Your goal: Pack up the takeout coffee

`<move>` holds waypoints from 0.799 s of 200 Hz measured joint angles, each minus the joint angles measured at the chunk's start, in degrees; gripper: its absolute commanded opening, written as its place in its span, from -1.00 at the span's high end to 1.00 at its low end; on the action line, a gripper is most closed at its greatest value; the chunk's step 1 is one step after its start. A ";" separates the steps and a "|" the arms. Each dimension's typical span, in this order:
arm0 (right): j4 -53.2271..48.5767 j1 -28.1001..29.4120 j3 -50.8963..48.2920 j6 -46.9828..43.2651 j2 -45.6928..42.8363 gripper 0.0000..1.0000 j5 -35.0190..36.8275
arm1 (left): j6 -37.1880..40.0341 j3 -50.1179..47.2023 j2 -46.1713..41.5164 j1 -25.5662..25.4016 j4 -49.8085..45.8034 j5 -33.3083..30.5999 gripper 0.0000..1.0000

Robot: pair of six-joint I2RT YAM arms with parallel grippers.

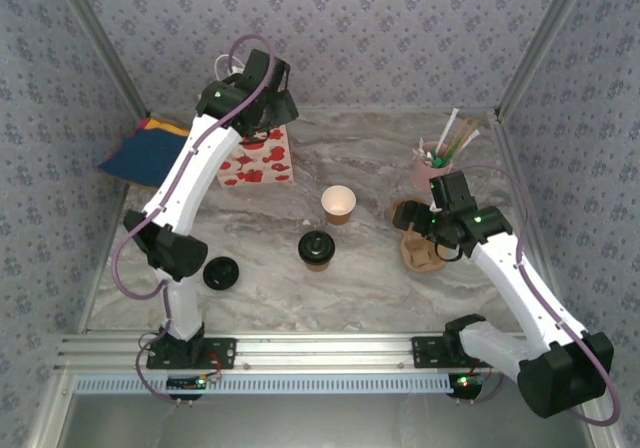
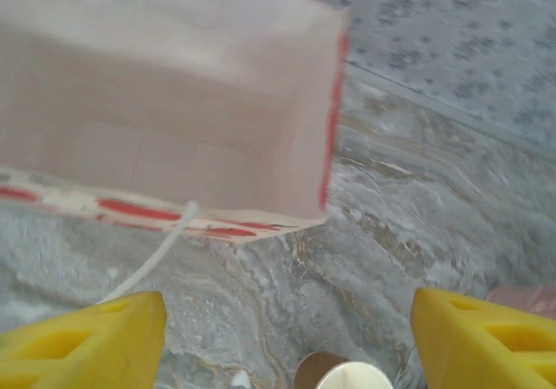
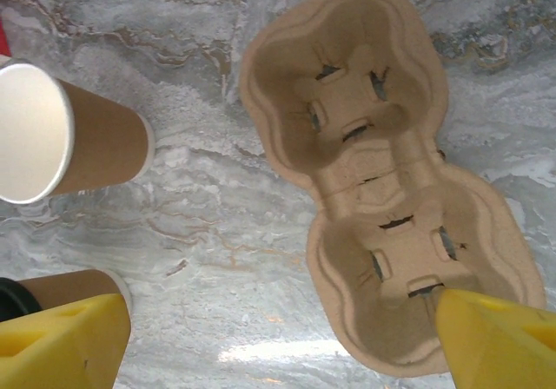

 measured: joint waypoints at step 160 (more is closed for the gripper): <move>7.02 -3.26 -6.62 -1.07 -3.37 -0.92 -4.24 | -33.55 -8.90 -2.78 -7.58 -3.50 -2.84 -0.41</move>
